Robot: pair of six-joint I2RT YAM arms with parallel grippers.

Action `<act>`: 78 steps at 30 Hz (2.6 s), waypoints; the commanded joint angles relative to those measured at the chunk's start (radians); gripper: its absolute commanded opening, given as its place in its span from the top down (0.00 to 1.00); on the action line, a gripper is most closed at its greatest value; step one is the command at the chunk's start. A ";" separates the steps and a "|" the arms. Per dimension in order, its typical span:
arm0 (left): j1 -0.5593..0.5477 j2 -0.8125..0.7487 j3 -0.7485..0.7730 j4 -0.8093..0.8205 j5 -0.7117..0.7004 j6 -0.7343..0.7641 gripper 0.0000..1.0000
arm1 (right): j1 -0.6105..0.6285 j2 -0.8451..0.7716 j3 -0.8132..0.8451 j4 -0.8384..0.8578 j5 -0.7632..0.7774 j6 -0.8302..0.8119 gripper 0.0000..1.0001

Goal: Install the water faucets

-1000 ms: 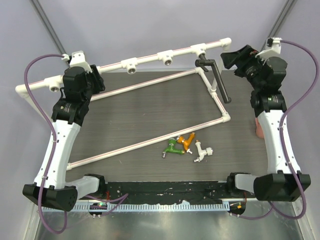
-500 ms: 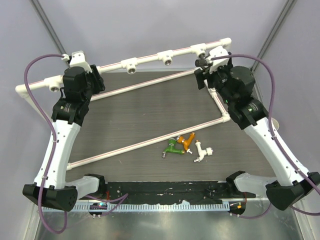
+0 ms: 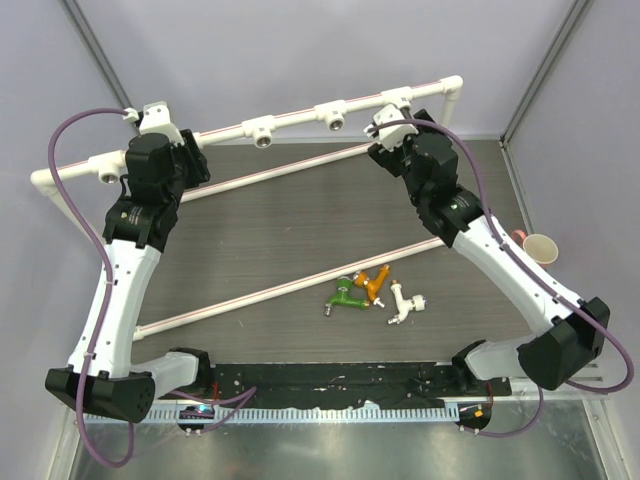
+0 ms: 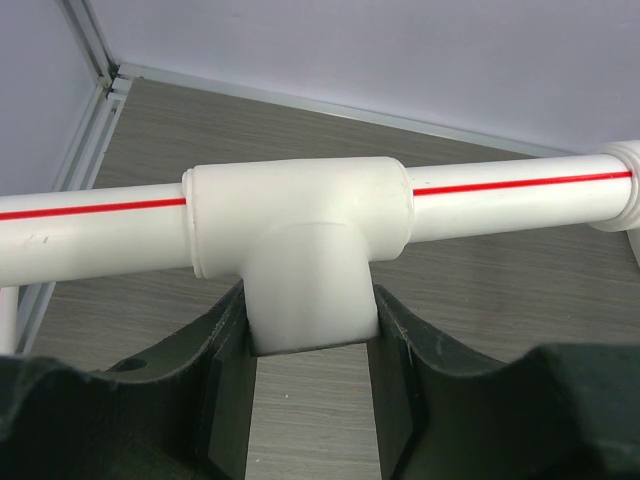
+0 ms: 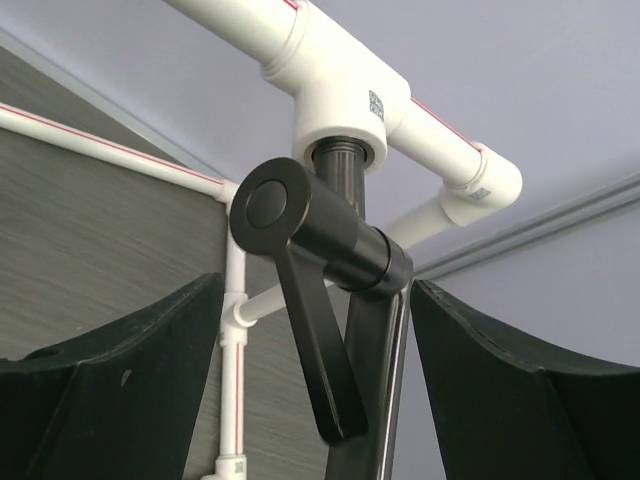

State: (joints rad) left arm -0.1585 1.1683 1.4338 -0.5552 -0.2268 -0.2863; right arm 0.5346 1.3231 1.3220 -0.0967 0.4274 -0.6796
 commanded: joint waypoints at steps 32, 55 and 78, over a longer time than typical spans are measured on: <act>0.054 -0.032 0.020 0.046 -0.128 -0.001 1.00 | -0.335 0.024 -0.182 0.861 -0.838 1.877 0.99; 0.054 -0.041 0.020 0.046 -0.135 0.003 1.00 | -0.452 -0.120 -0.253 0.691 -0.915 2.004 0.25; 0.054 -0.045 0.020 0.047 -0.131 0.001 1.00 | -0.461 -0.279 0.086 -0.320 -0.559 1.039 0.22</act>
State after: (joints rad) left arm -0.1425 1.1542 1.4338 -0.5785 -0.2142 -0.2886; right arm 0.0761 1.0229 1.3453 -0.3470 -0.1524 0.4717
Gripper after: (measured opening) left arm 0.460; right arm 0.811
